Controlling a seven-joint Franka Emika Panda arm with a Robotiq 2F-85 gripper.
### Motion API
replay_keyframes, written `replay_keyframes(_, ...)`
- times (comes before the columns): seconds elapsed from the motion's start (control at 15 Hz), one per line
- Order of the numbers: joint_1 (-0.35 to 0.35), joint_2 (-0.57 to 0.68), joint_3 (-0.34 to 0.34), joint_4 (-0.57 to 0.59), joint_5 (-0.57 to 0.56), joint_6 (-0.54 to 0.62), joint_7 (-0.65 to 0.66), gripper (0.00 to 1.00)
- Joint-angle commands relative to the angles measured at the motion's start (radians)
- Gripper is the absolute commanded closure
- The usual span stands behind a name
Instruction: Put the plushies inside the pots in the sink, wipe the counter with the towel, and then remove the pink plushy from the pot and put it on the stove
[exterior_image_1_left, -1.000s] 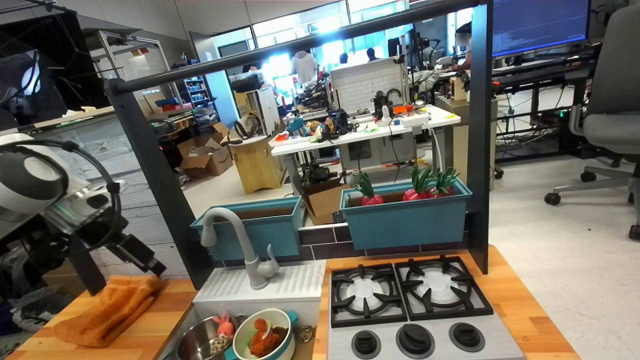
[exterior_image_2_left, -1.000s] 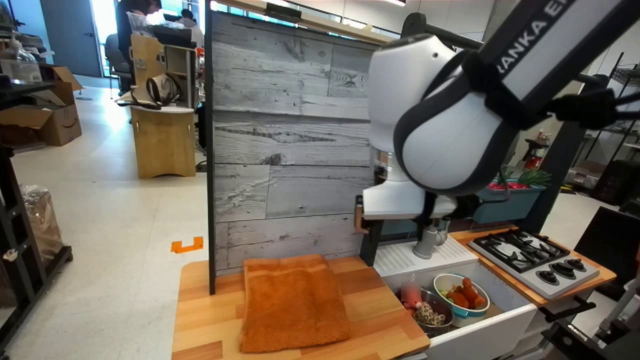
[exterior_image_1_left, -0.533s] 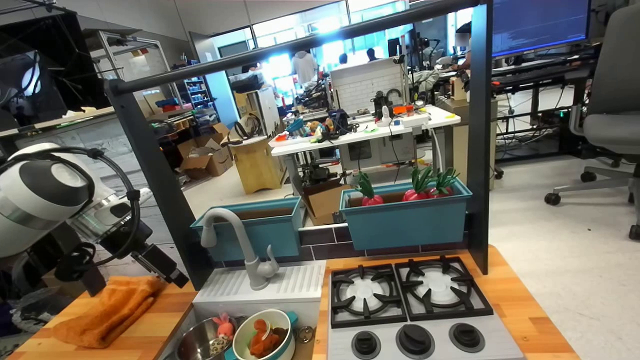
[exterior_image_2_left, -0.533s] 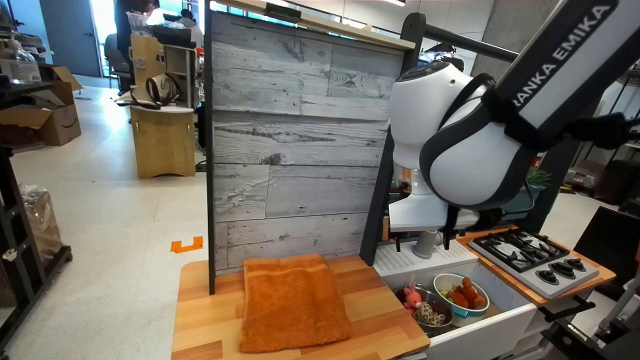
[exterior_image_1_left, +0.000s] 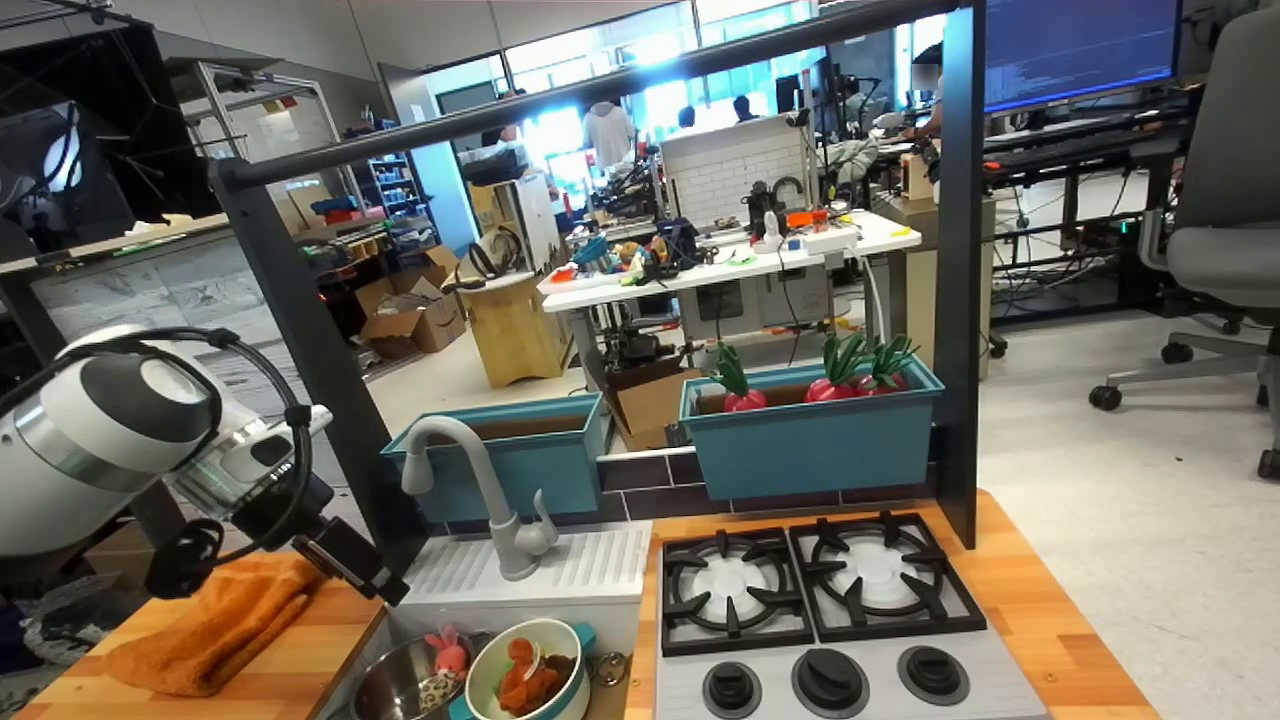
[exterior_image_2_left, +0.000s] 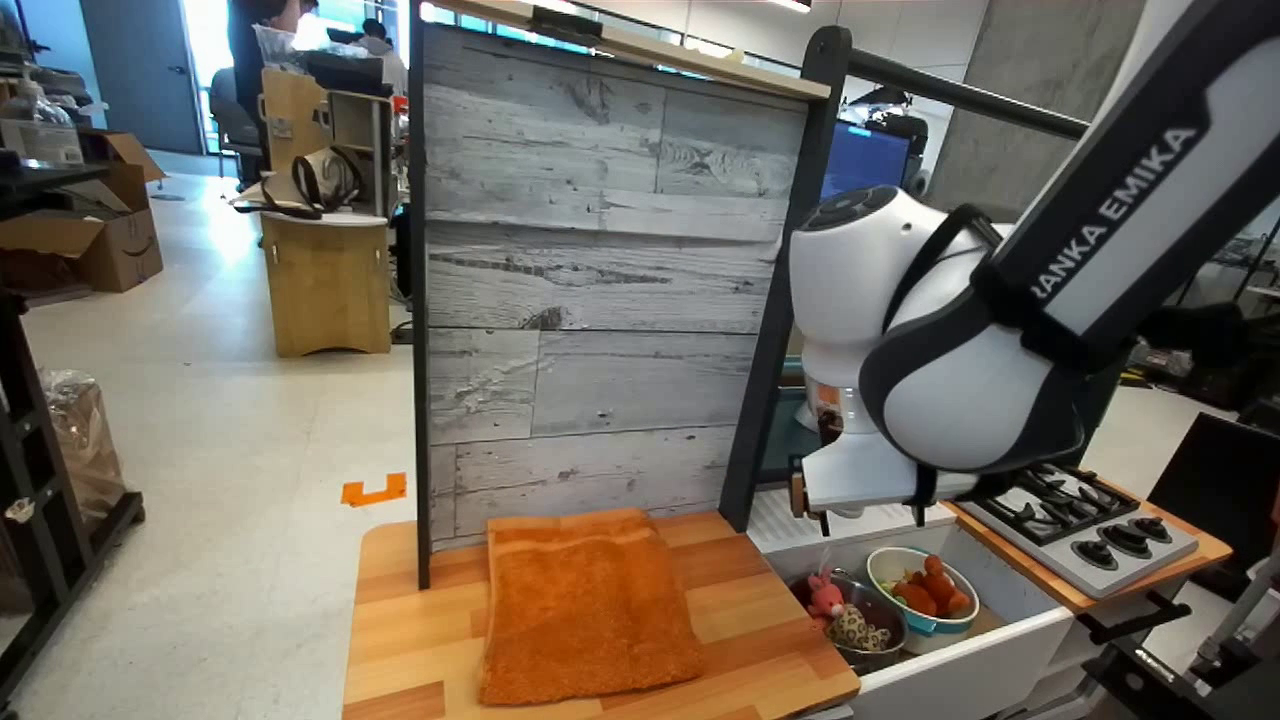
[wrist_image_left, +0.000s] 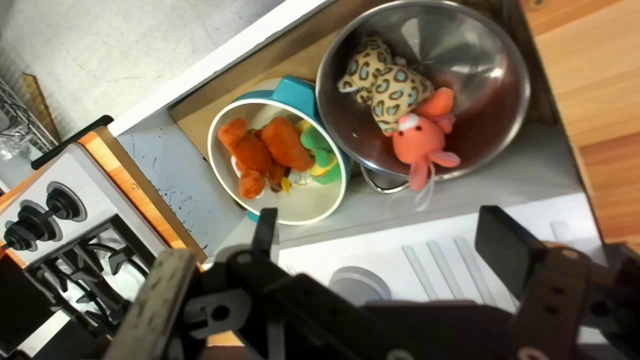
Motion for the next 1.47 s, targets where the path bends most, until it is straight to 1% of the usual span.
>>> replay_keyframes(0.0,-0.011,0.106,-0.013,0.073,-0.052,0.001,0.043,0.00)
replay_keyframes(0.13,0.008,0.178,-0.043,0.109,-0.070,0.062,0.096,0.00)
replay_keyframes(0.4,0.034,0.299,-0.082,0.189,-0.054,0.154,0.180,0.00)
replay_keyframes(0.47,0.043,0.326,-0.091,0.208,-0.046,0.172,0.196,0.03)
replay_keyframes(0.6,0.056,0.371,-0.102,0.240,-0.035,0.197,0.221,0.15)
replay_keyframes(0.67,0.069,0.374,-0.112,0.237,-0.032,0.203,0.229,0.30)
replay_keyframes(0.73,0.081,0.372,-0.117,0.232,-0.030,0.204,0.239,0.37)
replay_keyframes(0.8,0.085,0.373,-0.118,0.236,-0.028,0.203,0.247,0.47)
replay_keyframes(0.93,0.095,0.371,-0.121,0.236,-0.026,0.206,0.265,0.62)
replay_keyframes(1.27,0.102,0.355,-0.118,0.228,-0.023,0.225,0.287,0.99)
replay_keyframes(1.4,0.107,0.340,-0.119,0.212,-0.020,0.242,0.289,1.00)
